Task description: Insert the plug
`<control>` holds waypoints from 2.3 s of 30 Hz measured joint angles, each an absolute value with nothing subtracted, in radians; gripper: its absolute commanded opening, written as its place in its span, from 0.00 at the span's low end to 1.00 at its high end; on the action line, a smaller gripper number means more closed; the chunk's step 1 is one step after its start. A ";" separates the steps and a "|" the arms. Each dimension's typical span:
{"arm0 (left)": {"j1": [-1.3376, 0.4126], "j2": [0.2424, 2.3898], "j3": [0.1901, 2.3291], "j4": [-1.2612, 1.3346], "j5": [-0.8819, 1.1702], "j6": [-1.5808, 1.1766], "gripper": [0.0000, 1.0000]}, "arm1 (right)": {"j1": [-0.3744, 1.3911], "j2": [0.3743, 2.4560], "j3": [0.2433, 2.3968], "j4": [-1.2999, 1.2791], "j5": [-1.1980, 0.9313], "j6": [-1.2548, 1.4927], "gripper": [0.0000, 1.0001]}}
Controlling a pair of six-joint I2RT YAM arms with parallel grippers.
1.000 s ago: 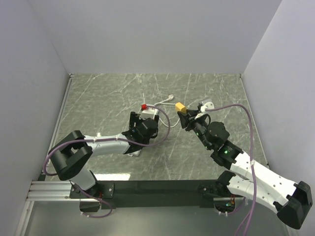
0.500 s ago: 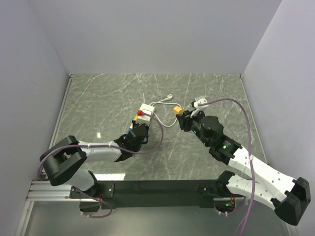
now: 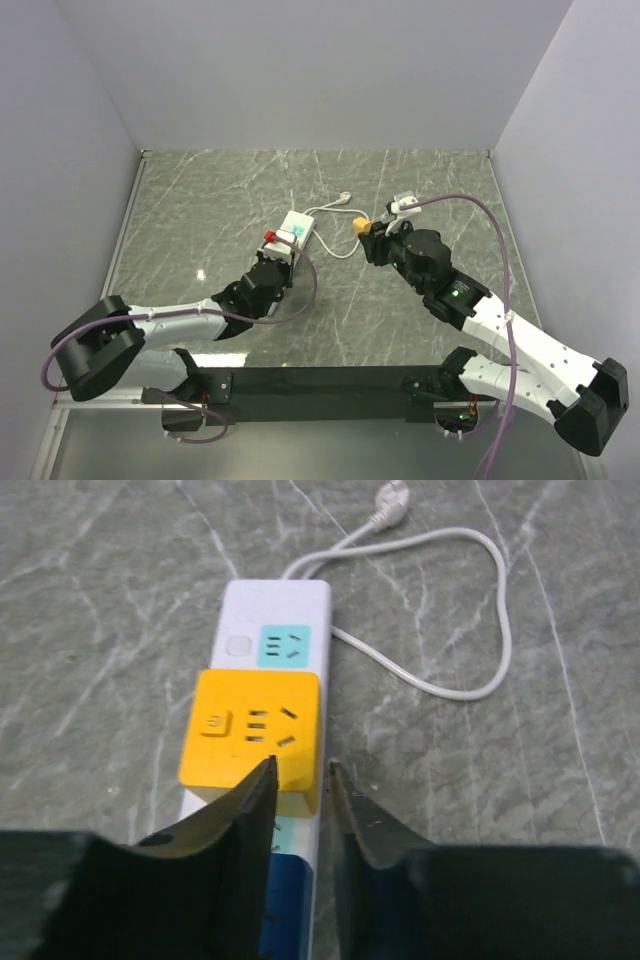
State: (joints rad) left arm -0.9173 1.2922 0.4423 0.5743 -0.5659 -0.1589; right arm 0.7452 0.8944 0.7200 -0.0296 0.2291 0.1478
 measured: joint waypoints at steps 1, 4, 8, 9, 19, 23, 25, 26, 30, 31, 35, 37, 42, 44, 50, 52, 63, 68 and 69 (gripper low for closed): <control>-0.917 1.280 0.443 0.570 -0.583 -0.167 0.40 | 0.737 0.904 0.722 -0.023 0.219 0.146 0.00; -0.917 1.267 0.448 0.546 -0.625 -0.177 0.67 | 0.713 0.936 0.727 -0.006 0.191 0.141 0.00; -0.905 1.271 0.475 0.502 -0.631 -0.186 1.00 | 0.684 0.962 0.728 0.015 0.142 0.136 0.00; -0.896 1.275 0.486 0.493 -0.626 -0.194 1.00 | 0.678 0.965 0.728 0.022 0.132 0.136 0.00; -0.805 1.377 0.590 0.440 -0.580 -0.192 0.99 | 0.609 0.973 0.727 0.096 0.029 0.137 0.00; -0.788 1.433 0.612 0.420 -0.561 -0.186 0.99 | 0.596 0.972 0.726 0.115 0.002 0.137 0.00; -0.782 1.442 0.612 0.407 -0.543 -0.185 0.99 | 0.595 0.971 0.723 0.120 -0.007 0.137 0.00; -0.780 1.445 0.613 0.401 -0.538 -0.185 1.00 | 0.595 0.969 0.720 0.122 -0.011 0.137 0.00; -0.776 1.478 0.627 0.390 -0.509 -0.184 0.82 | 0.594 0.963 0.711 0.126 -0.021 0.137 0.00; -0.775 1.489 0.629 0.393 -0.493 -0.181 0.61 | 0.593 0.963 0.711 0.126 -0.022 0.137 0.00; -0.771 1.505 0.627 0.422 -0.443 -0.155 0.11 | 0.586 0.964 0.711 0.126 -0.028 0.137 0.00; -0.769 1.505 0.617 0.448 -0.407 -0.141 0.06 | 0.582 0.965 0.711 0.125 -0.031 0.137 0.00; -0.767 1.491 0.564 0.540 -0.292 -0.098 0.01 | 0.579 0.984 0.711 0.093 -0.043 0.137 0.00; -0.768 1.483 0.544 0.569 -0.228 -0.073 0.01 | 0.579 0.997 0.712 0.069 -0.046 0.137 0.00; -0.814 1.490 0.534 0.607 -0.090 0.000 0.01 | 0.578 1.050 0.743 -0.073 -0.052 0.136 0.00; -0.847 1.502 0.537 0.624 -0.059 0.026 0.01 | 0.578 1.056 0.754 -0.116 -0.057 0.136 0.00; -0.954 1.526 0.550 0.643 0.036 0.077 0.01 | 0.620 1.166 0.795 -0.313 -0.029 0.160 0.00; -0.977 1.528 0.549 0.649 0.057 0.094 0.01 | 0.665 1.180 0.828 -0.445 0.012 0.171 0.00; -0.980 1.525 0.546 0.649 0.066 0.094 0.01 | 0.669 1.180 0.840 -0.474 0.019 0.171 0.00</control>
State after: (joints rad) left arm -0.9802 1.5246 0.5465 0.6487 0.0658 0.0944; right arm 0.6689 1.1805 0.8402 -0.4744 0.0189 0.1715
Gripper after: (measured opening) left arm 0.648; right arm 0.410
